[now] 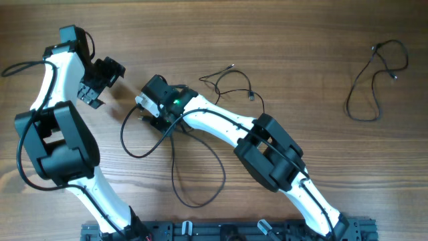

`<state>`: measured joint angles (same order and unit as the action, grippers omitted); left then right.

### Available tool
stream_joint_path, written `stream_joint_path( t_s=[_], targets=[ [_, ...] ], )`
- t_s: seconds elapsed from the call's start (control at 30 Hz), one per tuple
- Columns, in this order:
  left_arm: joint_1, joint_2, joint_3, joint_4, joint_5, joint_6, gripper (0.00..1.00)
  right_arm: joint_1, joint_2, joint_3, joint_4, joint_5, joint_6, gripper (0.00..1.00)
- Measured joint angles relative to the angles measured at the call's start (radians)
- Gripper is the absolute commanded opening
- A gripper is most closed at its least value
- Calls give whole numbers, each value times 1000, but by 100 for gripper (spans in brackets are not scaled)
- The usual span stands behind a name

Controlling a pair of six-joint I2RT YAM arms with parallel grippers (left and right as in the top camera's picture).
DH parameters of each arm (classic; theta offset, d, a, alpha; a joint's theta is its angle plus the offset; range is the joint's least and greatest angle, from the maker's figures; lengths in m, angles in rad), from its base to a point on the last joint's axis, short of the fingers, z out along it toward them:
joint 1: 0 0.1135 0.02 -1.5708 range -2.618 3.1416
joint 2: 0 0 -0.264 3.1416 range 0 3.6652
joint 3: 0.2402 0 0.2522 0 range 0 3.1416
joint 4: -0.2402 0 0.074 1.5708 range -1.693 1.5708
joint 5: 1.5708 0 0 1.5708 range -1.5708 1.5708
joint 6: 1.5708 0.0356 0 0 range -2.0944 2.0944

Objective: Untangle cables

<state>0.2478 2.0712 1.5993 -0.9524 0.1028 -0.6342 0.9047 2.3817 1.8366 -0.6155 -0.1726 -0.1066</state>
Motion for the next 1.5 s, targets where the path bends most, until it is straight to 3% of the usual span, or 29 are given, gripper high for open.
stream_joint_path(
  t_s=[0.57,1.03,1.33,1.5],
  targets=[
    [0,0,0,0,0,0,100,-11,-53,-11,-105,-63,42,4],
    [0,0,0,0,0,0,100,-111,-461,-18,-164,-233,133,4],
    [0,0,-2,0,0,0,100,-281,-621,-18,-195,-275,156,4],
    [0,0,-2,2,0,0,100,-452,-729,-18,-145,-440,192,4]
  ],
)
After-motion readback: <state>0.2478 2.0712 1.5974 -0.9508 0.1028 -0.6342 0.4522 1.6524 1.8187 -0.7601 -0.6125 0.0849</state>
